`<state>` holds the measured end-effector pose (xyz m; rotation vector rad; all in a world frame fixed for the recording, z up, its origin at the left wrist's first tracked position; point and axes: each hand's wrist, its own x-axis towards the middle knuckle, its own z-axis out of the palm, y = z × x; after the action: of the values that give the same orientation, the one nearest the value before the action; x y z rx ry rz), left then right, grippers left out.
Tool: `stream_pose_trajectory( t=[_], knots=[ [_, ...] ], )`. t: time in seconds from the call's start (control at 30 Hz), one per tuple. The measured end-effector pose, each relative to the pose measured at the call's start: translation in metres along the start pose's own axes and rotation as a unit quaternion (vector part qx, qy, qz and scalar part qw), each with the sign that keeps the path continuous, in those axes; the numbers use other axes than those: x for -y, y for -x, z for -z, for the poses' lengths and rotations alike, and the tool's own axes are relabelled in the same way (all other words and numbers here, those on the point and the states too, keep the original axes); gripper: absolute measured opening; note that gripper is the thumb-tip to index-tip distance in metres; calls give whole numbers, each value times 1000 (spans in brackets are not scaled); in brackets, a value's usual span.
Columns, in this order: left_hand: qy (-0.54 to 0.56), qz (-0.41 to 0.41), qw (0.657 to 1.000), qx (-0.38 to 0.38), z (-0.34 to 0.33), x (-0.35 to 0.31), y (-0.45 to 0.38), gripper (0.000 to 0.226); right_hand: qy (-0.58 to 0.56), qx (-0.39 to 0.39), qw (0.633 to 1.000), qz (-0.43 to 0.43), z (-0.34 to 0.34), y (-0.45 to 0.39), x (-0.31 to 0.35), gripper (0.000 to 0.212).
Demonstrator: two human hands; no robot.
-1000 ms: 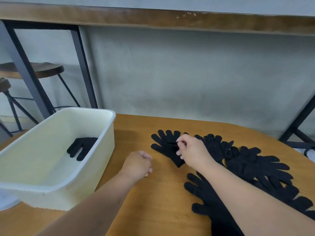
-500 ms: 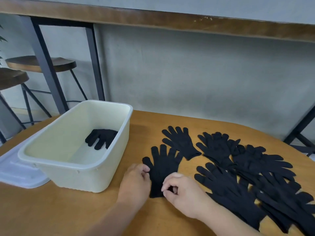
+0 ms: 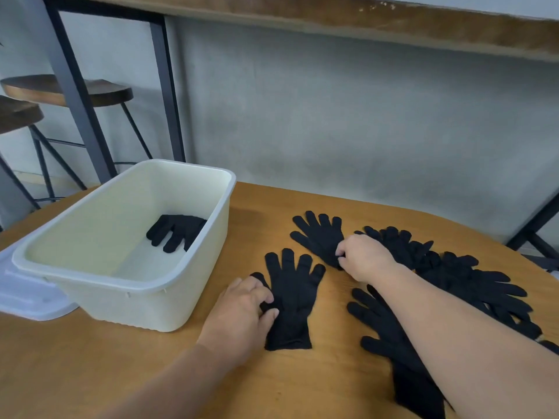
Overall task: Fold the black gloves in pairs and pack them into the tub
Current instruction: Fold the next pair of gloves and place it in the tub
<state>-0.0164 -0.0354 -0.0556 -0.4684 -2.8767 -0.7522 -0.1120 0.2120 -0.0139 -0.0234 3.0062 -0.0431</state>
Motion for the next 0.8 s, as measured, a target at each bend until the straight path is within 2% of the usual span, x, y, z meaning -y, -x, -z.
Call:
stream_pose_trajectory(
  t=[0.1,0.23,0.3,0.37,0.47,0.57,0.67,0.8],
  knots=[
    [7,10,1000,-9,2,2,2,26,13,-49,999,0,-4,-8,0,27],
    [18,46,998,-37,2,4,4,19,-146,-143,978,-36,11,-12,11,20],
    [33,71,996,-49,1,6,4,17,-150,-184,971,-18,33,-5,23,19],
    [46,94,993,-52,0,8,4,15,-105,-212,971,25,50,12,39,19],
    [56,110,991,-56,-1,10,6,13,2,-212,969,130,52,52,63,18],
    [57,117,989,-65,-2,11,8,12,51,-150,967,199,9,90,81,11],
    [44,105,991,-74,-8,11,9,16,55,-115,970,206,-37,112,89,14],
    [19,95,993,-71,-10,9,9,21,45,-157,966,200,-41,113,86,13]
  ],
)
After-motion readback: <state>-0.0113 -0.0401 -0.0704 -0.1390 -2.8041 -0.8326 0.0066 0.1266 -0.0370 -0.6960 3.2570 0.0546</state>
